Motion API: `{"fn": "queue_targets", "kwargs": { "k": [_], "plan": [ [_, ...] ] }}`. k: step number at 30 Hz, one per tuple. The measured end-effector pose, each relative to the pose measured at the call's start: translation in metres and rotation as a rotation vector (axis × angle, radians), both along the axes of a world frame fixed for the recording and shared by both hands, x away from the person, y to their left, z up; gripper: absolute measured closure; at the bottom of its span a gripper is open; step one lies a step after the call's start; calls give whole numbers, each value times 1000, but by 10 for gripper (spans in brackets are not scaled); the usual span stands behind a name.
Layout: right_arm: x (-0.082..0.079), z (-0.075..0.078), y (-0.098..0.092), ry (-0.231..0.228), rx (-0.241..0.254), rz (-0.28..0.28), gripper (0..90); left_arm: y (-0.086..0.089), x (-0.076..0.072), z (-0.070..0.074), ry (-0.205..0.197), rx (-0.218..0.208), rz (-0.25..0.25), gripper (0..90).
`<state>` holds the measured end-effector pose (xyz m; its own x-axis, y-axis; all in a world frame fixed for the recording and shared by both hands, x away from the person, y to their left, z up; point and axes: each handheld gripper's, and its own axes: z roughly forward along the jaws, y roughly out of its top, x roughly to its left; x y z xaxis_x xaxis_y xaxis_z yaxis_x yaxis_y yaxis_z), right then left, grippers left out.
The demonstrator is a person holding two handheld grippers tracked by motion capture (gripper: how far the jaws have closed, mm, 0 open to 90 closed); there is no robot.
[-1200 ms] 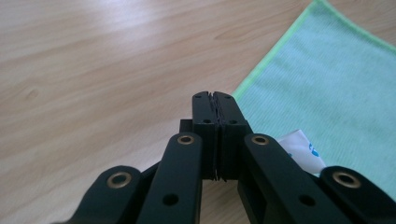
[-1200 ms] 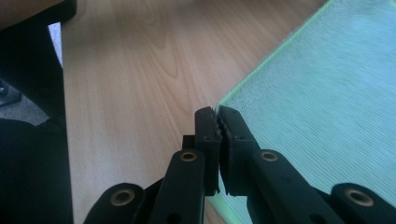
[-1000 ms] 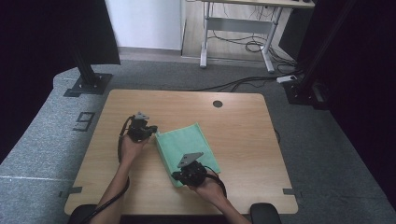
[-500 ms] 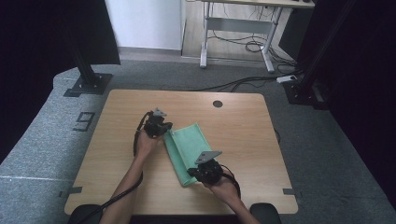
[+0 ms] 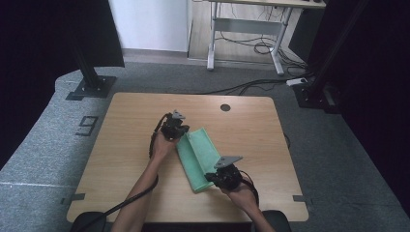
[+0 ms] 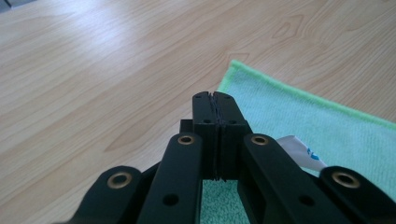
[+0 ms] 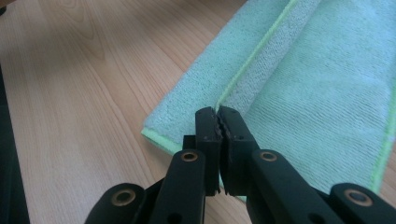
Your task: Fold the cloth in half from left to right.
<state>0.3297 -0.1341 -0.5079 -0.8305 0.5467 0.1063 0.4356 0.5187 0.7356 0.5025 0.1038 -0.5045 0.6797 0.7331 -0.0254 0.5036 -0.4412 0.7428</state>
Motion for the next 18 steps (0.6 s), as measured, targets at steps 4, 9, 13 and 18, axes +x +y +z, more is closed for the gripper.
{"fn": "queue_targets", "kwargs": {
  "k": [4, 9, 13, 18],
  "plan": [
    [0, 0, -7, 4, 5, -9, 864, -8, 1, 1, -5, 3, -10, 884],
    [1, 0, -16, 3, 11, -29, 864, -15, 4, 4, -14, 8, -15, 884],
    [2, 2, -23, 3, 20, -46, 864, -21, 5, 7, -21, 9, -17, 884],
    [4, 3, -31, 4, 27, -68, 864, -27, 7, 8, -23, 15, -15, 883]
  ]
}}
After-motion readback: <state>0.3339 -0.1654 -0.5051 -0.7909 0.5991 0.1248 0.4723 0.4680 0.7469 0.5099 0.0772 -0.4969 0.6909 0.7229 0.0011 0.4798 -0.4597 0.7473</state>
